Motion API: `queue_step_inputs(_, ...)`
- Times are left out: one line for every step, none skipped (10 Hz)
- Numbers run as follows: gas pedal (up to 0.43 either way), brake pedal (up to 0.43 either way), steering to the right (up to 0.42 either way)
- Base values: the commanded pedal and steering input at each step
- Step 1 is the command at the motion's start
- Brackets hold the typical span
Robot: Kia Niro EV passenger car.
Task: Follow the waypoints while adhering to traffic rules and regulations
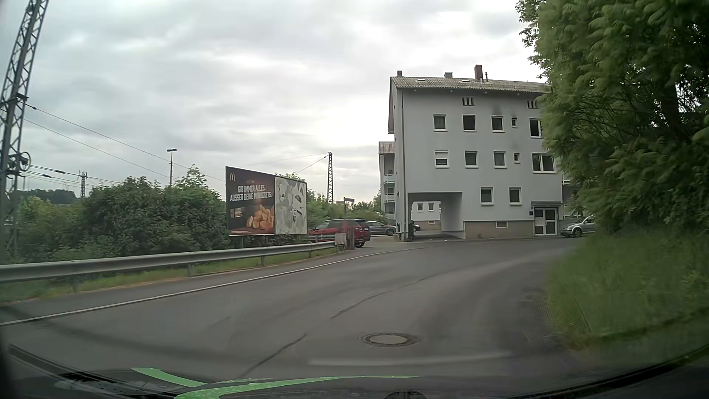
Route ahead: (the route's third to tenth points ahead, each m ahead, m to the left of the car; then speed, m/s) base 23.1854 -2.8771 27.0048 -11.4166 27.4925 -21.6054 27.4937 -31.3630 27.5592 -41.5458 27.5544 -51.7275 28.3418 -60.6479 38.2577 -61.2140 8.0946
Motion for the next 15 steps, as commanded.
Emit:
queue_step_inputs(0.02, 0.0, 0.106)
queue_step_inputs(0.008, 0.0, 0.116)
queue_step_inputs(0.0, 0.0, 0.125)
queue_step_inputs(0.0, 0.0, 0.134)
queue_step_inputs(0.0, 0.0, 0.147)
queue_step_inputs(0.0, 0.0, 0.155)
queue_step_inputs(0.0, 0.0, 0.167)
queue_step_inputs(0.008, 0.0, 0.181)
queue_step_inputs(0.008, 0.0, 0.189)
queue_step_inputs(0.008, 0.0, 0.199)
queue_step_inputs(0.02, 0.0, 0.207)
queue_step_inputs(0.067, 0.0, 0.212)
queue_step_inputs(0.087, 0.0, 0.213)
queue_step_inputs(0.098, 0.0, 0.22)
queue_step_inputs(0.098, 0.0, 0.223)
